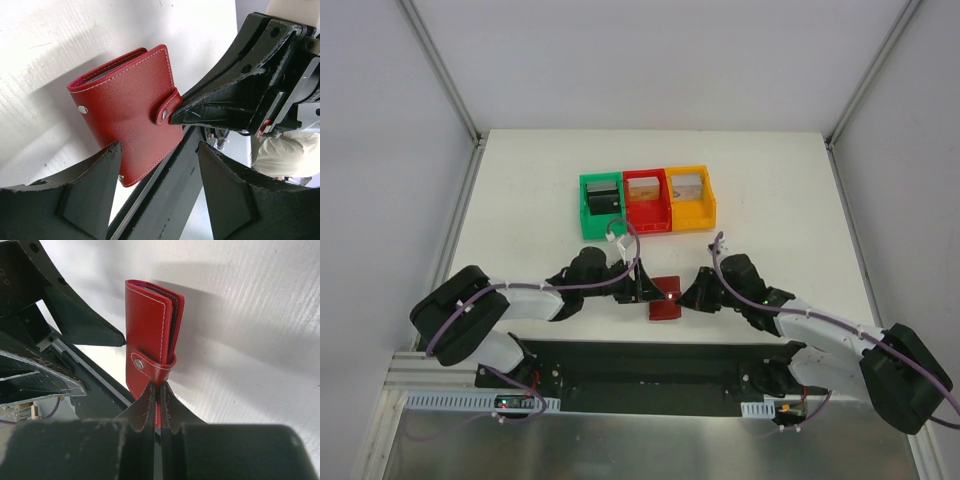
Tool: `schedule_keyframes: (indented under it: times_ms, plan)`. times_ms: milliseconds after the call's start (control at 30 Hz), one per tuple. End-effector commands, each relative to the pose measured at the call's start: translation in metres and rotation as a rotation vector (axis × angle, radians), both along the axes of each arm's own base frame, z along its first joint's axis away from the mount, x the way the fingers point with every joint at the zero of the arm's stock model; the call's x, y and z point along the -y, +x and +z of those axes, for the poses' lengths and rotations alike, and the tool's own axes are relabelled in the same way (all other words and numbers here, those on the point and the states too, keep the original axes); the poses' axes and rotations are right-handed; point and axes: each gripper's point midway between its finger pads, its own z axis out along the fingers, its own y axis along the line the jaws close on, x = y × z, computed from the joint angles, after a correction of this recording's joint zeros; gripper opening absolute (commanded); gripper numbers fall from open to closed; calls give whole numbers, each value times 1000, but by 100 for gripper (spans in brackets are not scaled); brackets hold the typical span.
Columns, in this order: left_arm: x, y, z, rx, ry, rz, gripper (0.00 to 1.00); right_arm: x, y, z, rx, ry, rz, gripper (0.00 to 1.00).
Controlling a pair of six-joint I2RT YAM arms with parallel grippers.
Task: Take the credit cards out of the card holder
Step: Pick up the card holder from the center of the board, then open the card holder.
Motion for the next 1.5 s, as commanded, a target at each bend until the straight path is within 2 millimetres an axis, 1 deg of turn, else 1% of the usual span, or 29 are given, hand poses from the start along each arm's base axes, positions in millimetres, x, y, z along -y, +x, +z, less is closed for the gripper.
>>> schedule_keyframes:
  times_ms: [0,133,233,333,433,500,600,767,900,1100,1367,1400,1467]
  plan:
    - [1,-1,12,25,-60,-14,62,-15,8,36,66,100,17,0]
    - [-10,0,11,29,-51,12,62,-15,8,41,73,102,20,0]
    - [-21,3,18,57,-53,48,62,-16,9,45,78,107,24,0]
    - [-28,4,15,70,-27,63,63,-18,9,52,87,117,32,0]
    - [-25,2,19,73,-42,42,63,-20,9,58,91,131,44,0]
    - [-20,3,27,80,-72,26,63,-23,8,60,86,145,49,0]
    - [-15,3,32,86,-92,-2,63,-26,8,66,90,175,54,0]
    - [-11,1,43,109,-145,-26,62,-32,7,73,90,212,71,0]
    - [-9,-1,49,125,-169,-43,60,-37,7,74,80,234,85,0]
    - [-9,0,54,138,-181,-44,44,-40,8,74,75,234,93,0]
    - [-10,0,54,148,-183,-33,21,-33,10,67,90,163,88,0]
    - [-10,0,53,149,-181,-35,17,-31,10,66,95,142,89,3]
    - [-11,1,53,147,-174,-28,8,-26,14,66,109,88,76,26]
